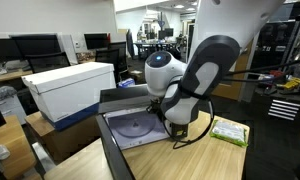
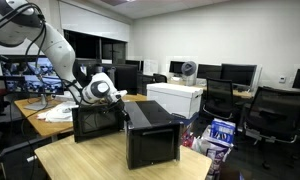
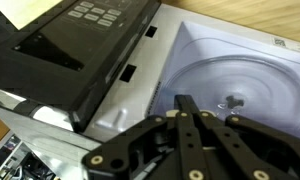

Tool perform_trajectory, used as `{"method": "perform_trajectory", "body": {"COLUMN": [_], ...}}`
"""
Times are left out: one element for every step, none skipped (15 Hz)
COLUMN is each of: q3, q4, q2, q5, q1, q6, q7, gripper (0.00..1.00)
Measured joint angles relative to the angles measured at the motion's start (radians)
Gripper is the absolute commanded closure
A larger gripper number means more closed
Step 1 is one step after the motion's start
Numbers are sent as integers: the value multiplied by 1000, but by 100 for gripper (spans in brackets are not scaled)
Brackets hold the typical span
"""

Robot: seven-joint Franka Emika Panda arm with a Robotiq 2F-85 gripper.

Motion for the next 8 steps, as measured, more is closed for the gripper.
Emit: {"method": "perform_trajectory", "body": {"q3": [-6,-12,-16,-22,-26,-33,-36,-37], "q4": [1,3,7,15,19,21,22,25], "q2": [7,13,20,30,38,44,47,49], "q5": [4,8,11,16,18,19,19,19], "q1": [1,1,1,1,1,1,1,1], "q6": [-3,-5,-8,-16,-23,-33,-34,-36], "q7": [3,9,15,21,25,28,31,33], "gripper": [100,100,100,100,100,100,100,100]}}
